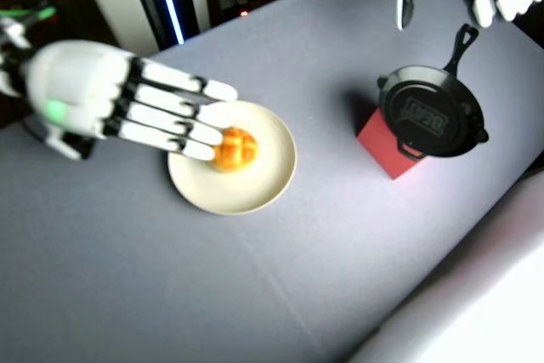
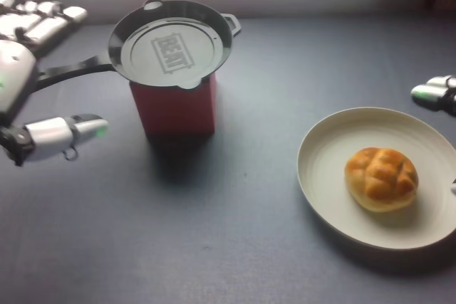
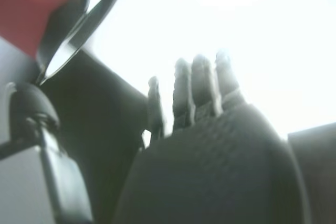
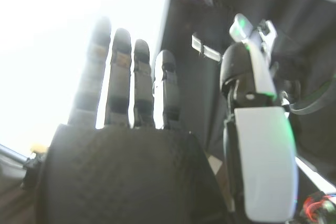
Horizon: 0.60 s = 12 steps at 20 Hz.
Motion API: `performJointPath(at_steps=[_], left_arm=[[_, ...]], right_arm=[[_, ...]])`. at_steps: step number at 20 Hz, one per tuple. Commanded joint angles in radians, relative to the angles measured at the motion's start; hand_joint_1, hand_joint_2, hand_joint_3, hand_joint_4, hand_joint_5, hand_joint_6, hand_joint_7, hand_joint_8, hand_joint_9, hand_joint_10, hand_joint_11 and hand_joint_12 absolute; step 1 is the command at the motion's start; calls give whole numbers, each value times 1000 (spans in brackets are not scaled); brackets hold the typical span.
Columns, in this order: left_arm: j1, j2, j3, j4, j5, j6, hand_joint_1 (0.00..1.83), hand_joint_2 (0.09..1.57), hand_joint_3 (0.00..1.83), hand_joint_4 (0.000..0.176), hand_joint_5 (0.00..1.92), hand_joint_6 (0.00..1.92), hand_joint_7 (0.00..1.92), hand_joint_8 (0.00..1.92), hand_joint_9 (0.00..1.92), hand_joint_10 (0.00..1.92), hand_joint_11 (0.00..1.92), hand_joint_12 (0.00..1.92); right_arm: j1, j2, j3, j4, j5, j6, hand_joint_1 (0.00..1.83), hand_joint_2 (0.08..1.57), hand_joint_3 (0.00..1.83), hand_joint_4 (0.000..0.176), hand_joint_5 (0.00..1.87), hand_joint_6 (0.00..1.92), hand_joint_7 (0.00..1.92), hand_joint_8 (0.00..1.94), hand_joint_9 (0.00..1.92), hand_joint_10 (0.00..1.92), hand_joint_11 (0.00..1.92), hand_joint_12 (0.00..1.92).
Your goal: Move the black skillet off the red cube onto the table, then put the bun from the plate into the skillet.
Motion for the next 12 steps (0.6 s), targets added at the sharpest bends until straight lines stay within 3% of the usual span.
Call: performJointPath(at_steps=[1, 3, 6, 10, 11, 12], left_arm=[[-4, 8, 35, 51, -125, -4, 709, 956, 2, 122, 246, 0, 225, 2, 170, 3, 0, 0], [-4, 9, 28, 62, -127, -2, 742, 951, 0, 133, 239, 0, 231, 4, 183, 7, 0, 0], [-4, 12, 25, 66, -131, -2, 768, 949, 0, 146, 252, 5, 230, 2, 138, 1, 0, 0], [-11, 12, 29, 62, -117, 11, 754, 960, 3, 144, 243, 0, 231, 1, 161, 6, 0, 0], [-11, 12, 31, 59, -112, 12, 755, 959, 3, 133, 251, 3, 236, 3, 161, 6, 0, 0], [-11, 12, 33, 54, -107, 12, 756, 960, 3, 139, 252, 4, 238, 3, 162, 6, 0, 0]], right_arm=[[9, 3, 3, -5, 130, 9, 754, 1192, 2, 91, 295, 1, 317, 2, 360, 0, 424, 69], [9, 3, 2, -5, 130, 11, 753, 1194, 3, 100, 289, 0, 301, 0, 356, 1, 416, 63], [9, 3, 3, -5, 130, 11, 754, 1192, 1, 85, 302, 4, 308, 2, 363, 3, 430, 63], [9, 3, 3, -5, 130, 11, 749, 1189, 0, 88, 302, 2, 313, 3, 362, 2, 431, 59], [9, 3, 3, -5, 130, 11, 745, 1187, 0, 90, 303, 2, 318, 4, 372, 6, 437, 61], [9, 3, 3, -5, 130, 11, 746, 1190, 0, 88, 305, 3, 317, 4, 371, 5, 432, 58]])
